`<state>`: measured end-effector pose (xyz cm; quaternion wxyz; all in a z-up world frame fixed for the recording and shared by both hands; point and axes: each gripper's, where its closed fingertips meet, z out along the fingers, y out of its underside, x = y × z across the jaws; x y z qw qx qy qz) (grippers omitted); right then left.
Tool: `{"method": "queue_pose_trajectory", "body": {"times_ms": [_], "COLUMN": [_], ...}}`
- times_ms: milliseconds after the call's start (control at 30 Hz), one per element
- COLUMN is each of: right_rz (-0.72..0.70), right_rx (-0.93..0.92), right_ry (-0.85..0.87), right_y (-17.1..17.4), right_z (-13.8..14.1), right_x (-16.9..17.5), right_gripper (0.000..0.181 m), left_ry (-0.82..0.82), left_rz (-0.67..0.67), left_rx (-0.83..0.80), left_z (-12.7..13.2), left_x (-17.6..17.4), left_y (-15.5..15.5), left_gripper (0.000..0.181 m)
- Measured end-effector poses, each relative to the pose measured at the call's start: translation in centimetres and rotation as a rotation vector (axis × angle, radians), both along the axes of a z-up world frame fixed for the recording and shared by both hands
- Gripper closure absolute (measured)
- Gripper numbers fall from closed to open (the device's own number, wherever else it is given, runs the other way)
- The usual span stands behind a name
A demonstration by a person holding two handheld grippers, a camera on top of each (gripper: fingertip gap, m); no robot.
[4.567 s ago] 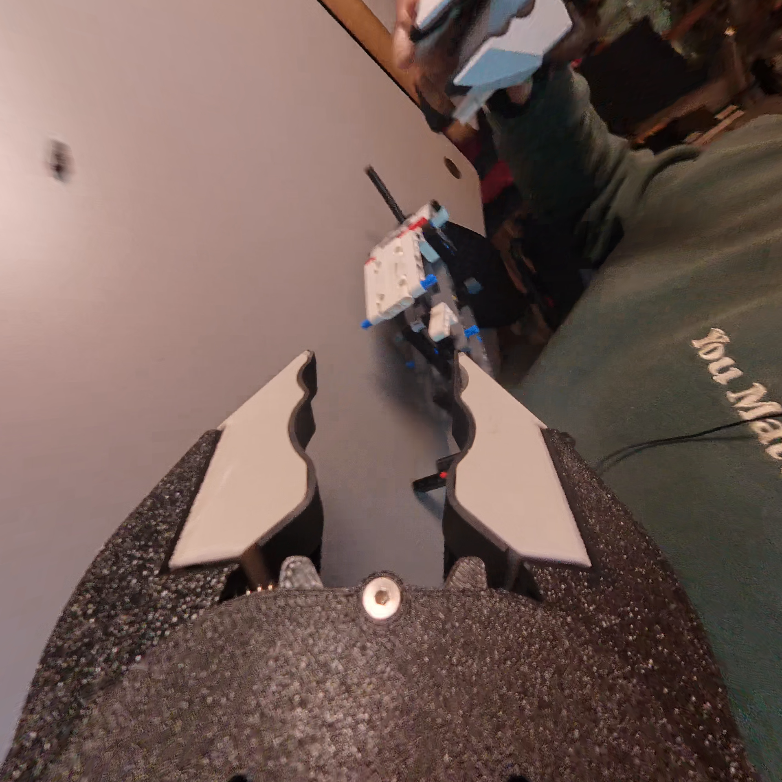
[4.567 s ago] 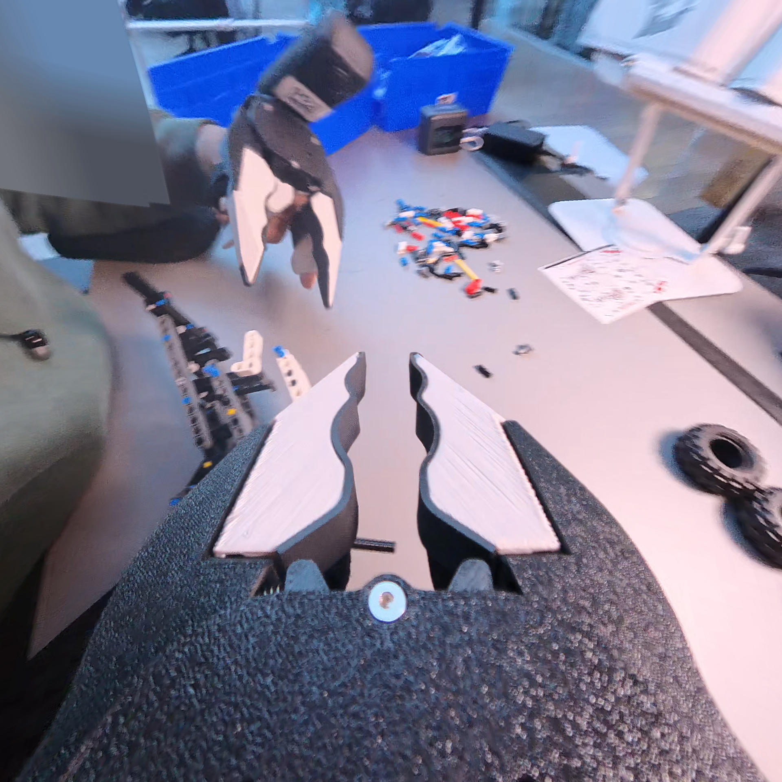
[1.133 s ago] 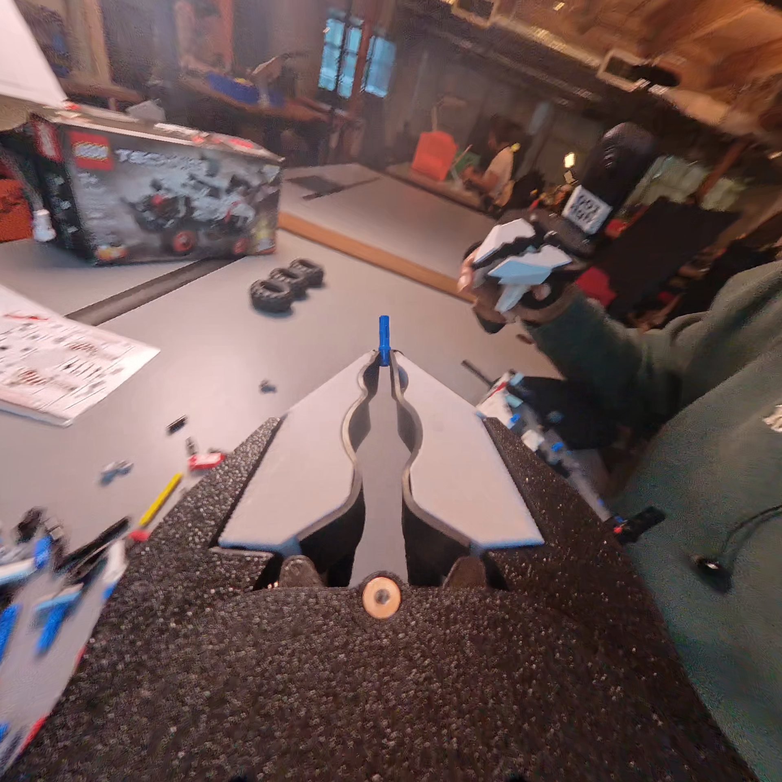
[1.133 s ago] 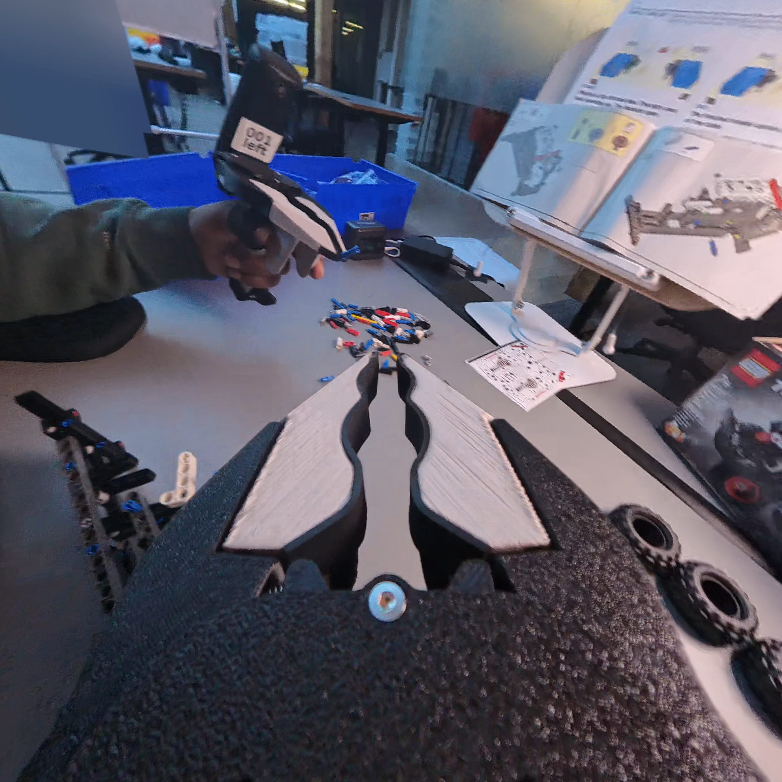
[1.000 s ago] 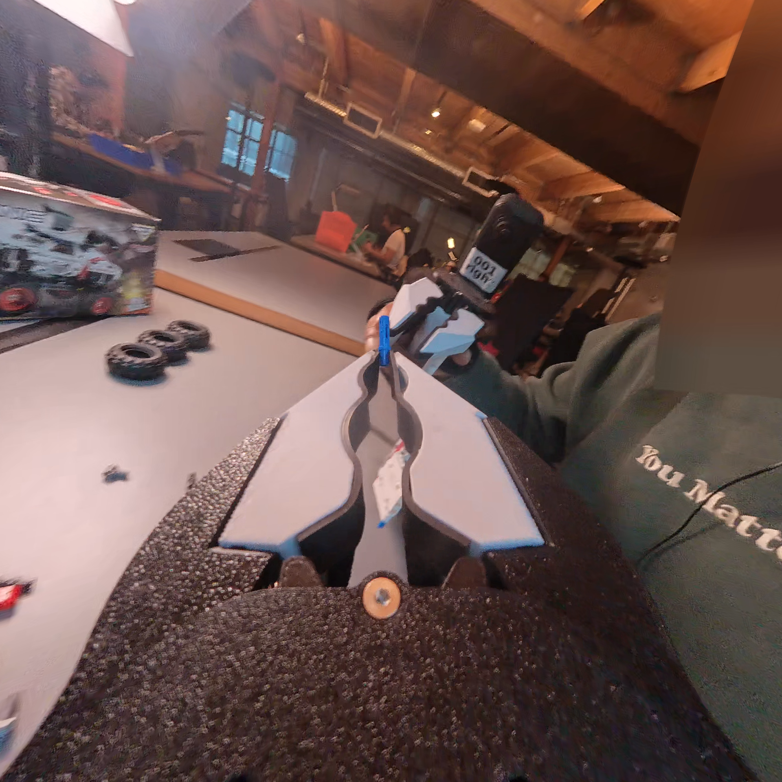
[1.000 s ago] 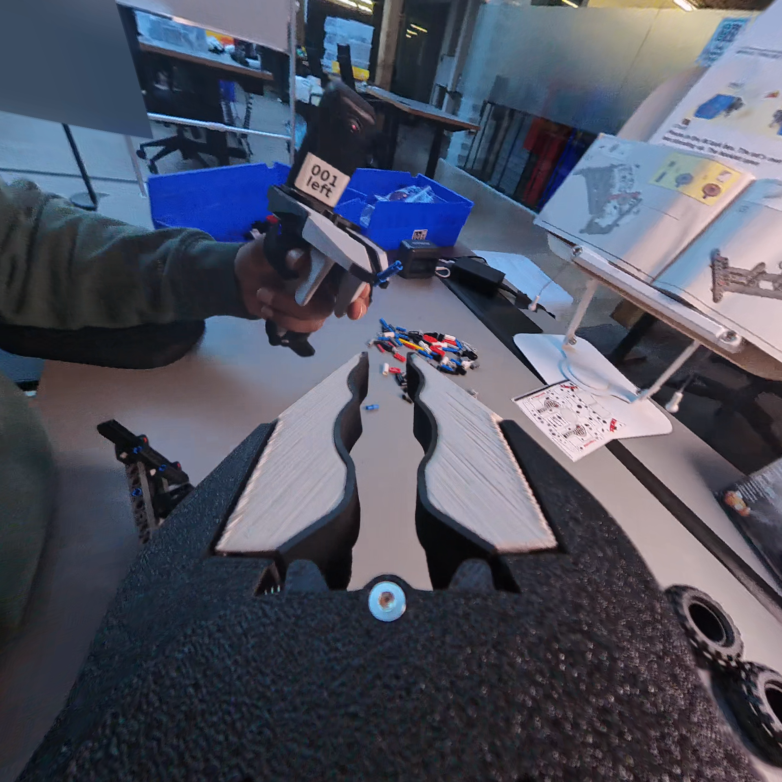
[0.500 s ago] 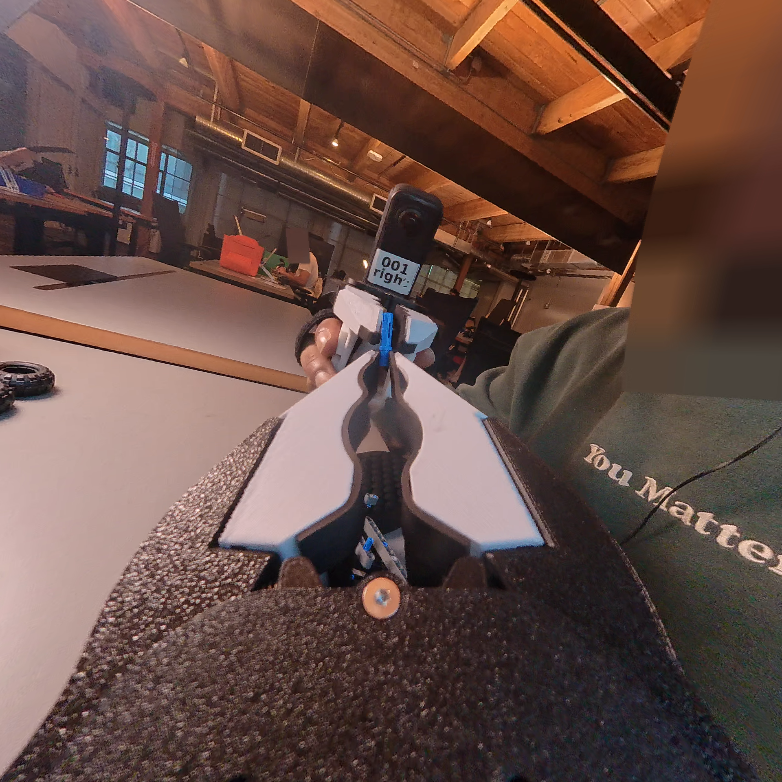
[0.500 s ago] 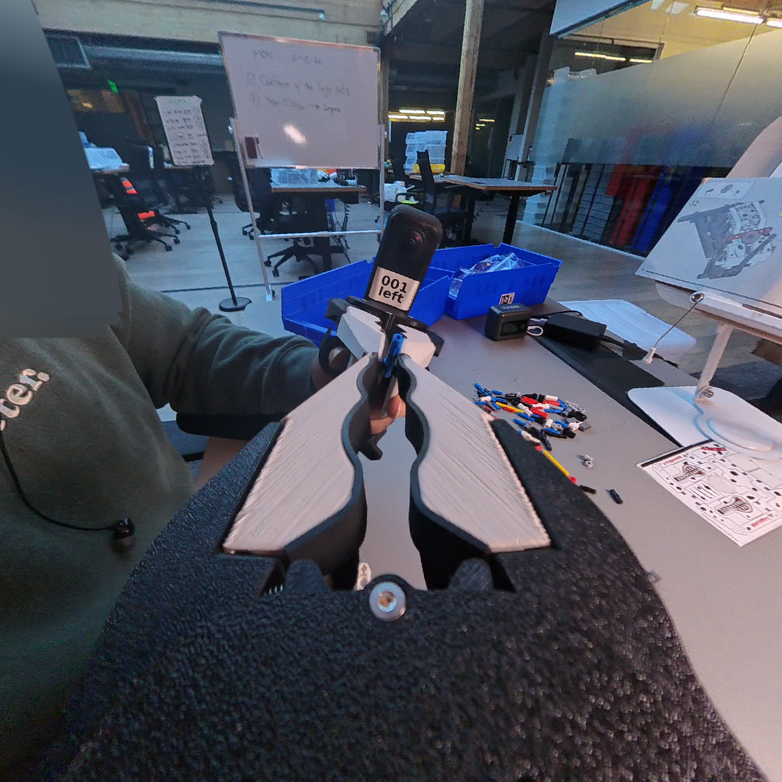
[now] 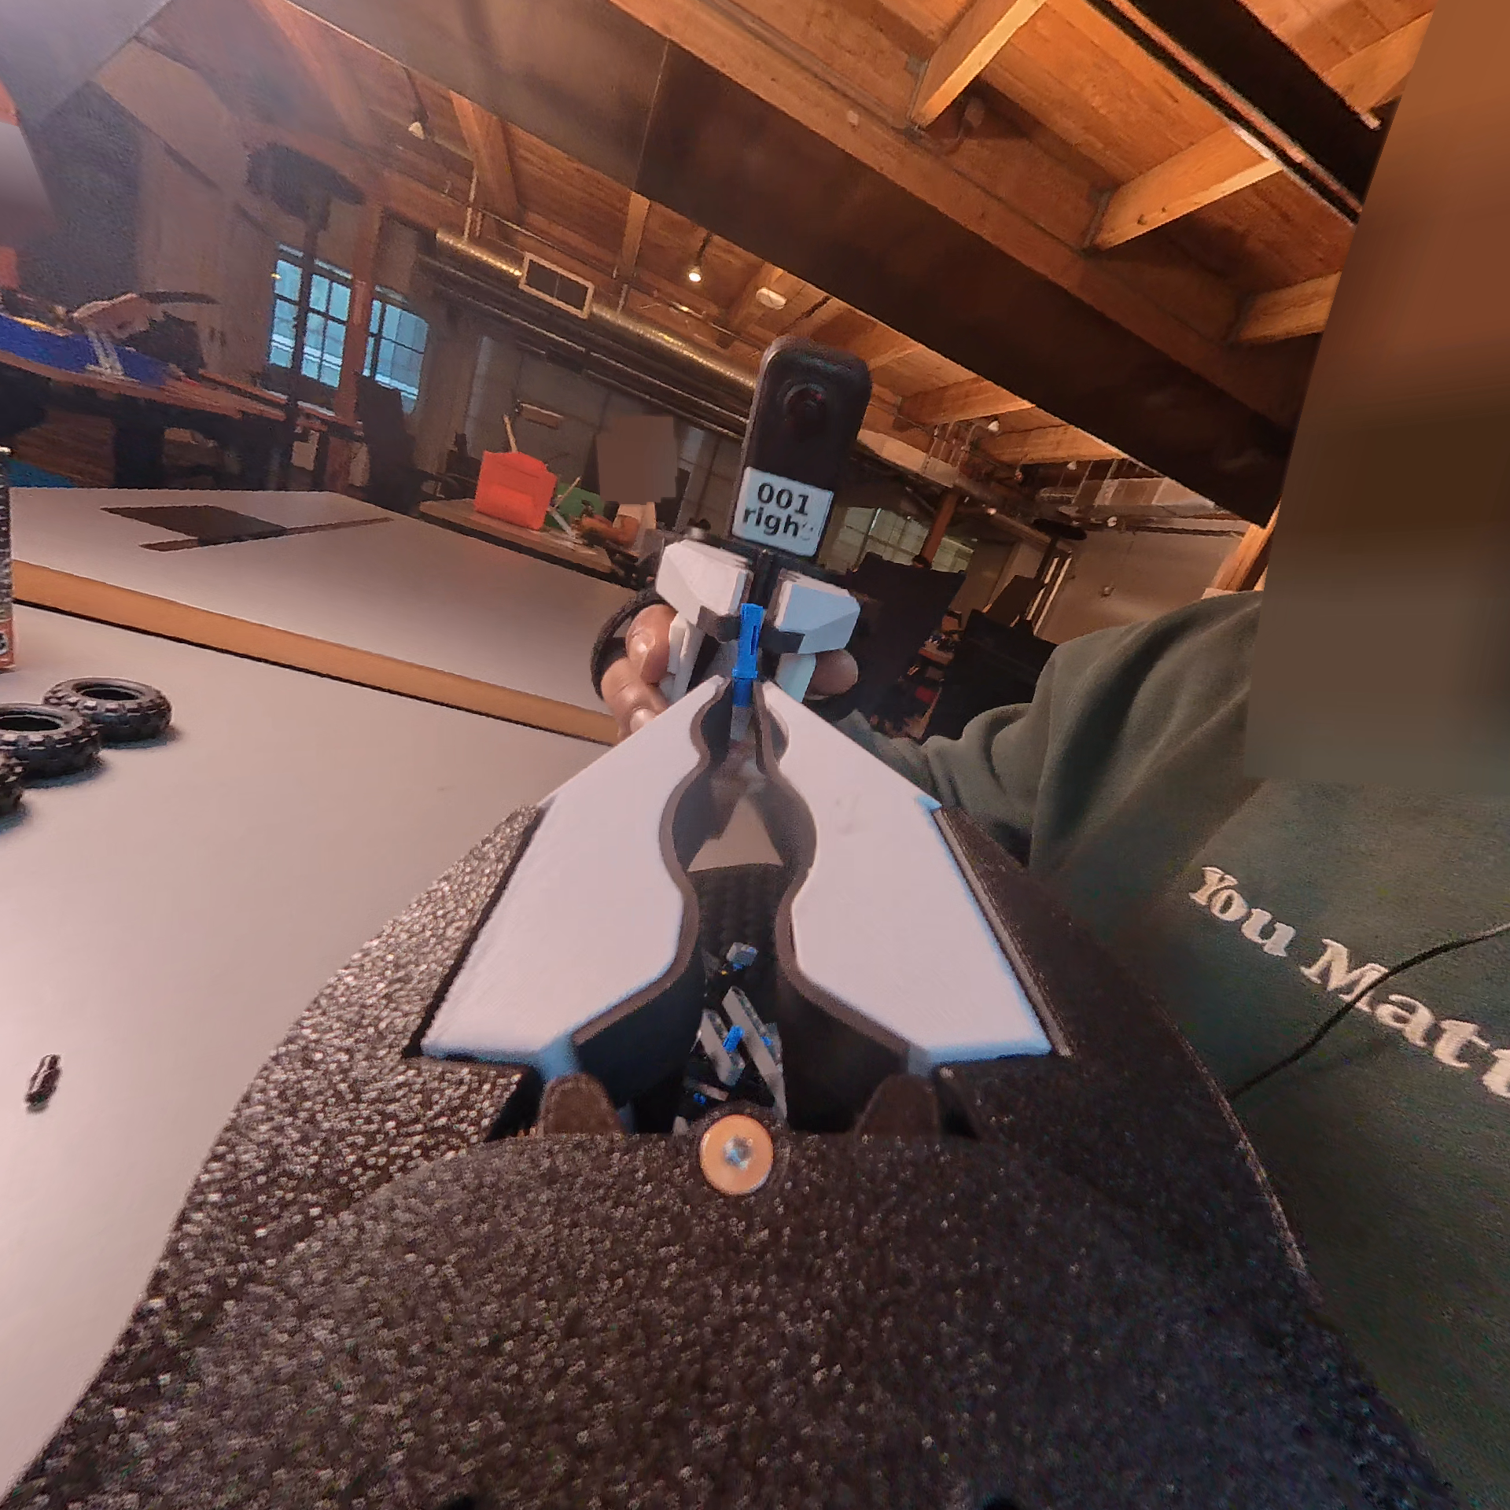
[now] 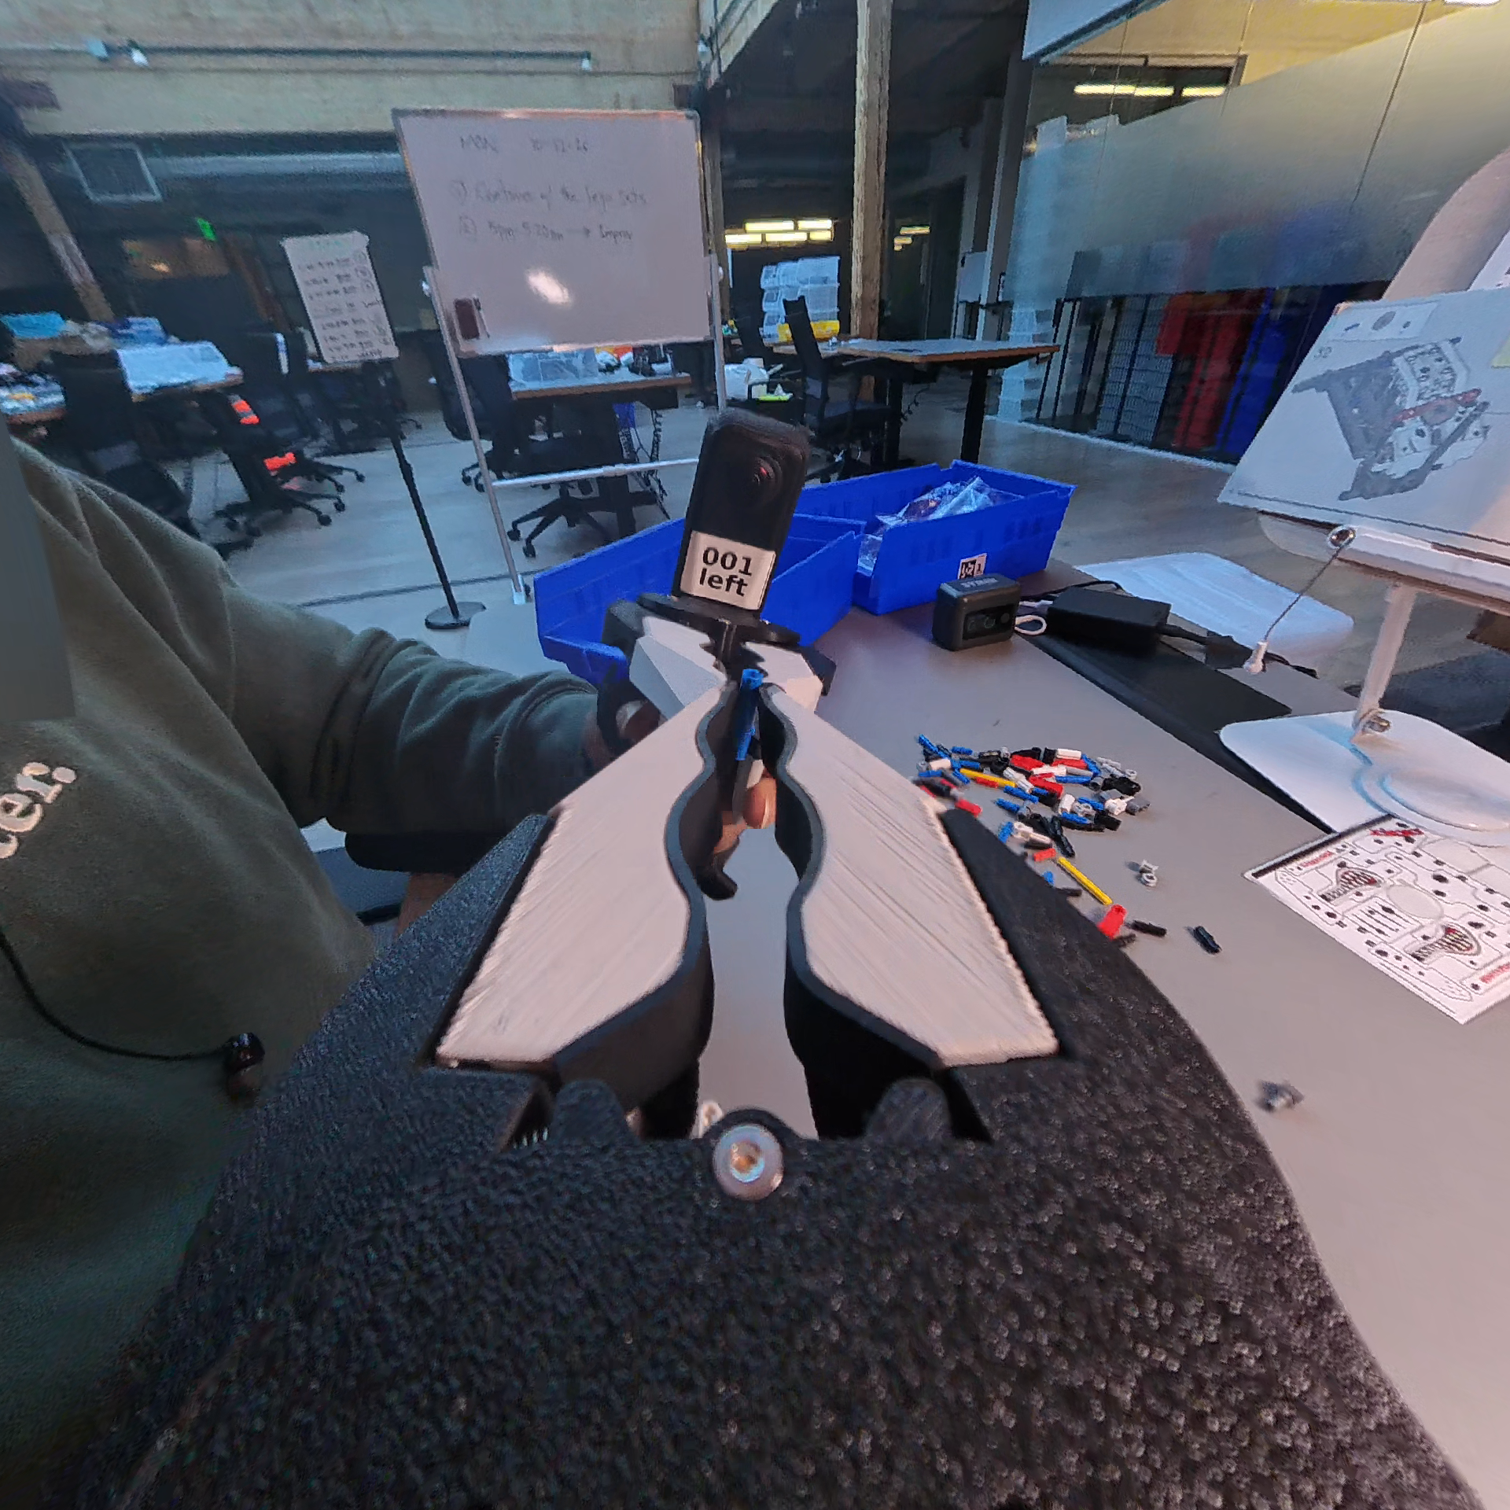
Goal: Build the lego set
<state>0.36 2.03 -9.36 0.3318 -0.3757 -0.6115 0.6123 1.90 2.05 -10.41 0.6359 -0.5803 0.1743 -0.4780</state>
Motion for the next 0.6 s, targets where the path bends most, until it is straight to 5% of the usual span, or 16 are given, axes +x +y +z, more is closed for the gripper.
{"method": "queue_pose_trajectory", "body": {"times_ms": [300,600], "right_rz": [-0.068,-0.177], "right_rx": [0.849,1.041], "right_ry": [-0.186,-0.078], "right_y": [1.9,2.0], "right_z": [-3.3,-4.1], "right_x": [-0.1,-1.1], "right_gripper": [0.177,0.177], "left_ry": [0.053,-0.113], "left_rz": [0.015,0.018], "left_rx": [-0.228,-0.398], "left_z": [-1.5,-2.7], "left_x": [-0.3,-1.4], "left_y": [1.1,2.3], "left_gripper": [0.156,0.165]}}
